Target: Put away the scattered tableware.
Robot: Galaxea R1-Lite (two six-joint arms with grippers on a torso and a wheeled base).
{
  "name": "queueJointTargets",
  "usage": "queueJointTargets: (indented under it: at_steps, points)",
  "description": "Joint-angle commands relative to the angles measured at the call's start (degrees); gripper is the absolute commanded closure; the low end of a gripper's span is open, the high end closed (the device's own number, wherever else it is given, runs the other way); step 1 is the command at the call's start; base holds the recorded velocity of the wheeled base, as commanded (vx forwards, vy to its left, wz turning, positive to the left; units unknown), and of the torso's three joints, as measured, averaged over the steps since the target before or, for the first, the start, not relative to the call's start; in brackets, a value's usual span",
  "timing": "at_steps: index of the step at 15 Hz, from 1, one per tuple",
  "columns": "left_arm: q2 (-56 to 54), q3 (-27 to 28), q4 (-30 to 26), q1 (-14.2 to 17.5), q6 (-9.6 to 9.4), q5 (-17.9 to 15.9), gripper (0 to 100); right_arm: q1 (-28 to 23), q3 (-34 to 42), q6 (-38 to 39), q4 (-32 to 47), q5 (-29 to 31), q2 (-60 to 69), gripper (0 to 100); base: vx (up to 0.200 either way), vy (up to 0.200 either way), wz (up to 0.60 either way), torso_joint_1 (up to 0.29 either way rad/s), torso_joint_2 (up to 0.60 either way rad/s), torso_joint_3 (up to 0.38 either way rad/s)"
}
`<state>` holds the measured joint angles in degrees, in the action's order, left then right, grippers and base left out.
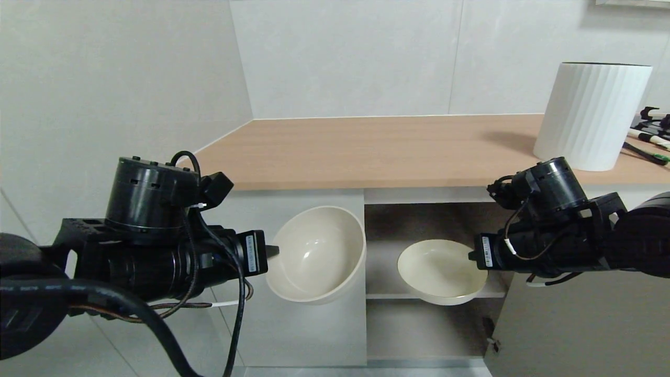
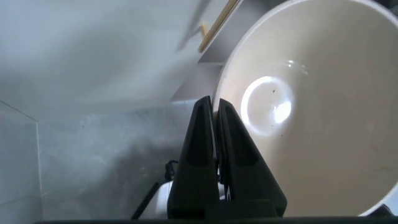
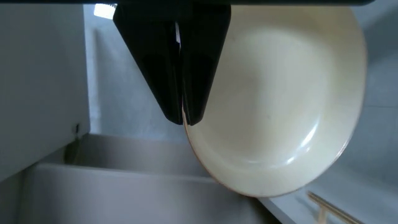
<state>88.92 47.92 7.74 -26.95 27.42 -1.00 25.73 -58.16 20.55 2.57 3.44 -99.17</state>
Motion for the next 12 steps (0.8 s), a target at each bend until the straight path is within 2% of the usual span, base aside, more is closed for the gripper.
queueJointTargets:
  at_steps: [1,4,8,12]
  points:
    - [0.29,-0.02,-0.01,0.06,0.01,0.03,100,0.02,-0.02,0.01,0.06,-0.01,-0.50,100,0.000,0.000,0.00,-0.129,0.45,0.320]
    - [0.29,-0.02,-0.01,0.06,0.01,-0.06,100,0.02,0.07,0.01,-0.02,-0.01,-0.59,100,0.000,0.000,0.00,-0.106,0.39,0.276]
    - [0.82,-0.02,-0.01,0.06,0.09,0.12,100,0.02,-0.20,0.01,-0.20,-0.01,-1.29,100,0.000,0.000,0.00,-0.016,0.08,0.051]
    - [1.35,-0.02,-0.01,0.06,0.09,0.12,100,-0.60,-0.55,-0.07,-9.08,2.28,-11.92,100,0.000,0.000,0.00,0.000,0.00,0.000]
